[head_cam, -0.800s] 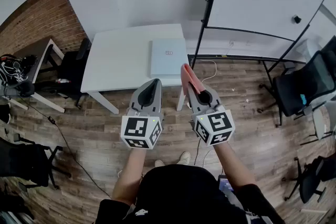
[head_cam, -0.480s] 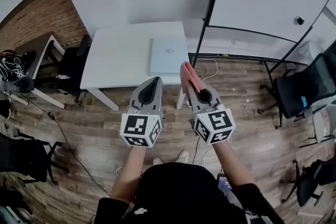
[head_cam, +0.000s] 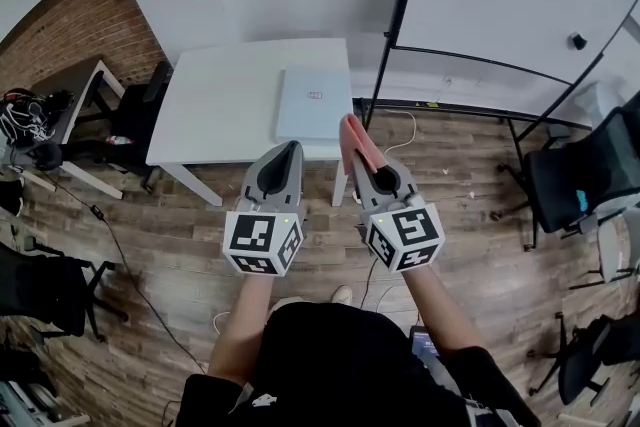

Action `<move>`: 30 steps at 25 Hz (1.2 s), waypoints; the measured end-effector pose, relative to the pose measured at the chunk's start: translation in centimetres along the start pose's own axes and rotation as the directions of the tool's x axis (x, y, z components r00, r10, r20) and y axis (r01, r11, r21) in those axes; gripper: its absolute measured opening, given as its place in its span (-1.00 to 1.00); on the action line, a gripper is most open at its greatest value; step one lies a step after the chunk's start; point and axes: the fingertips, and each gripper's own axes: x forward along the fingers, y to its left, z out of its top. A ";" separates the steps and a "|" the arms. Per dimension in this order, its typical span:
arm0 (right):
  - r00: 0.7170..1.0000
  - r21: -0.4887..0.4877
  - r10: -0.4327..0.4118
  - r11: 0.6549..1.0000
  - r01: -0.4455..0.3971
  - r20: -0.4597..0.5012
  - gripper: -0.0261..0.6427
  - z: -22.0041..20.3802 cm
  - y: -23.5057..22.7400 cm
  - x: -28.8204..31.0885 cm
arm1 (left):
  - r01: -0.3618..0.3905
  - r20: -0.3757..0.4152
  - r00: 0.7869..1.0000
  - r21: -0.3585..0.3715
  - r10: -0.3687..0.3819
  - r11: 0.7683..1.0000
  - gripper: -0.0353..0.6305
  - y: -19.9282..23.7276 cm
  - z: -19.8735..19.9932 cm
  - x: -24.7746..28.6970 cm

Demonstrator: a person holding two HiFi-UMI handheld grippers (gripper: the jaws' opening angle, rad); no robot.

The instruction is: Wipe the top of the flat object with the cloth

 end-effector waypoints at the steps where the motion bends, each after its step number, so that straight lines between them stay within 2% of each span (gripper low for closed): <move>1: 1.000 0.000 0.005 1.000 -0.005 0.000 -0.79 -0.1 -0.5 0.0 | -0.004 -0.002 1.000 0.003 0.004 1.000 -0.87 -0.3 -0.2 0.3; 6: 1.000 0.005 0.022 1.000 -0.022 -0.004 -0.79 -0.6 -2.0 0.5 | -0.019 -0.017 1.000 0.009 0.019 1.000 -0.87 -0.8 -0.9 1.8; 15: 0.999 0.003 0.039 0.999 -0.039 -0.020 -0.79 -0.8 -3.9 3.9 | -0.036 -0.015 0.999 -0.001 0.036 0.999 -0.87 1.2 -1.1 5.1; 30: 0.999 0.001 0.023 1.000 -0.023 -0.042 -0.79 -0.9 -5.9 16.1 | -0.006 -0.011 1.000 -0.068 0.006 0.998 -0.87 10.4 -1.7 13.8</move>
